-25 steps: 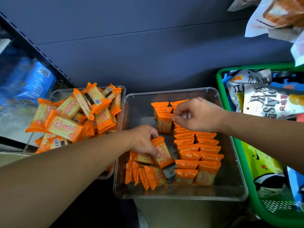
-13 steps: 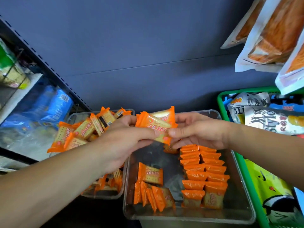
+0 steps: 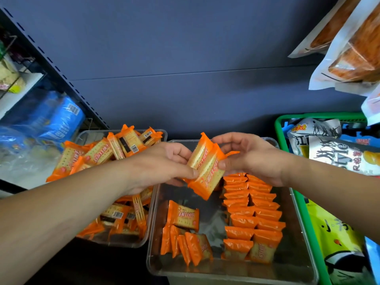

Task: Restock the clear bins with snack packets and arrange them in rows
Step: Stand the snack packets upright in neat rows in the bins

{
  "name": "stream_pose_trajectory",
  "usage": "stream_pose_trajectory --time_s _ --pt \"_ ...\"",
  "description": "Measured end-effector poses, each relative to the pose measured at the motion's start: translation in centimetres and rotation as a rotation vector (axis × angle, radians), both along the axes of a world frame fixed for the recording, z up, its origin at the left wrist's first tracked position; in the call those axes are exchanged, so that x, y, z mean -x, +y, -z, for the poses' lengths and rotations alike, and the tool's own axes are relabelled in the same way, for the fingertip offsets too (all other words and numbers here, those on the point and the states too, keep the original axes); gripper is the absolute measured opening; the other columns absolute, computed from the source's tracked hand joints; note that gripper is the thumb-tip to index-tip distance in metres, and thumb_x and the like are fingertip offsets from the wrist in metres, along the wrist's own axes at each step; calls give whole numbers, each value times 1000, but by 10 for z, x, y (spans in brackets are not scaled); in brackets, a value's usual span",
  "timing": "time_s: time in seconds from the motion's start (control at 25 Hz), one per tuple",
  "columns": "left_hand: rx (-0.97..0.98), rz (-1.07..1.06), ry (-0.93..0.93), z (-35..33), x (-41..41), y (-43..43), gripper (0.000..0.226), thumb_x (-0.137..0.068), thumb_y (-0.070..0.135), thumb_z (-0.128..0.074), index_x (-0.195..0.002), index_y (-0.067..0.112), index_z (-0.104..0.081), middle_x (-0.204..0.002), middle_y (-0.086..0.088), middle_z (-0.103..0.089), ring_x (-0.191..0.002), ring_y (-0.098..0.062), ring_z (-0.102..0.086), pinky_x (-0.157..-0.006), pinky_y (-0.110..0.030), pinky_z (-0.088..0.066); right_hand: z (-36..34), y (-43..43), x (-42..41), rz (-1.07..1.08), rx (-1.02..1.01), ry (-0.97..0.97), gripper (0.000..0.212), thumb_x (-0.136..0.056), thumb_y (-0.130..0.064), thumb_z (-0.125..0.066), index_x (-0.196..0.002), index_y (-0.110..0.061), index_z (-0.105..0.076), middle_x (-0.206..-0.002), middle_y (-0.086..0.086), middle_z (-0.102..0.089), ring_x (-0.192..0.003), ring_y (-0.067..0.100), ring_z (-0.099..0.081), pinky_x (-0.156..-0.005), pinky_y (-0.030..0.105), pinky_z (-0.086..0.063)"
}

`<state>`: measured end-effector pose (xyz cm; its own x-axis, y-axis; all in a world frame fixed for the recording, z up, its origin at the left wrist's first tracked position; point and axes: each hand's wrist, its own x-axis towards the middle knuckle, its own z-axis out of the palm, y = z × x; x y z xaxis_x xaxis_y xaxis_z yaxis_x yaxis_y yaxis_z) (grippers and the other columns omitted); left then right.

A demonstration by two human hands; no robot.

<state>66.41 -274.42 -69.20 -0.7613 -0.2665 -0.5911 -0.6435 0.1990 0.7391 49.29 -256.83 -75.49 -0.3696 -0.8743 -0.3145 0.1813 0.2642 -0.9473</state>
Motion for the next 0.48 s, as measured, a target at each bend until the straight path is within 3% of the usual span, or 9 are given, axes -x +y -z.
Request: stream_pose_trajectory --time_s 0.12,0.32,0.4,0.48 --pt "14 -2 15 10 5 4 37 -86 19 -85 -116 14 -65 -102 -1 -81 -100 -17 -77 -94 -43 -60 4 -3 -1 59 -5 74 48 -87 0 -79 -130 -17 -67 -119 4 -75 -109 20 -74 -92 46 -62" --pt "29 84 17 32 8 13 28 -92 17 -78 -117 11 -66 -103 -3 -81 -101 -17 -76 -94 -43 -62 5 -2 -6 -48 -85 196 44 -96 -9 -71 -138 -22 -64 -123 -2 -74 -107 18 -75 -89 43 -63" --pt "7 201 0 37 5 10 31 -93 16 -78 -122 17 -66 -109 1 -79 -104 -14 -75 -95 -36 -60 7 1 -7 -43 -124 199 38 -97 -9 -69 -133 -21 -66 -120 2 -75 -106 18 -75 -88 38 -63" --pt "193 440 -57 45 0 3 36 -90 18 -75 -124 23 -66 -115 5 -75 -110 -15 -71 -98 -34 -57 8 3 -8 -26 -131 206 27 -99 -10 -67 -123 -21 -69 -112 5 -77 -103 20 -76 -87 38 -64"
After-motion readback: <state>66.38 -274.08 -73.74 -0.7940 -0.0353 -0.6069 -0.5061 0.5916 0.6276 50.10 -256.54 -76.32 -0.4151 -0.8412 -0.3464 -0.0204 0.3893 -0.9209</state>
